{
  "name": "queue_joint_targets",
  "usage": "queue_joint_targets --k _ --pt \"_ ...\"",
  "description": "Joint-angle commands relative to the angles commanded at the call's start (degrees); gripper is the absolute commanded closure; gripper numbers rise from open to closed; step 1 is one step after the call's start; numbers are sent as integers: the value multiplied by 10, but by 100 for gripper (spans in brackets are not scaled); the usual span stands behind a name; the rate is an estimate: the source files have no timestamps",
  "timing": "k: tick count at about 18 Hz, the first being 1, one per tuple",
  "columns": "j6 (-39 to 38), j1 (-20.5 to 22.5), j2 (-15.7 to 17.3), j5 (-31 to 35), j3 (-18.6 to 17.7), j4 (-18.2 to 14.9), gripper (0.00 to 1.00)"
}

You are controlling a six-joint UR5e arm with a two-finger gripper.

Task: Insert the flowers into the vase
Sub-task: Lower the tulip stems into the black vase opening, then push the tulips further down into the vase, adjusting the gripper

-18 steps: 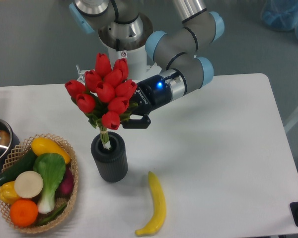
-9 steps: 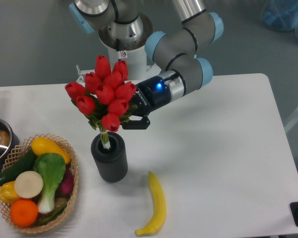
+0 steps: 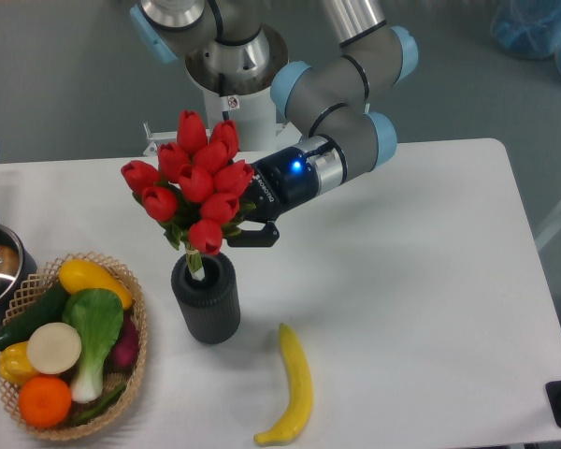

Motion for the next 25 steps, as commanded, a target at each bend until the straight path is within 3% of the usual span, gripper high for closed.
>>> queue_joint_targets --k 25 --pt "3 6 -38 0 -2 0 67"
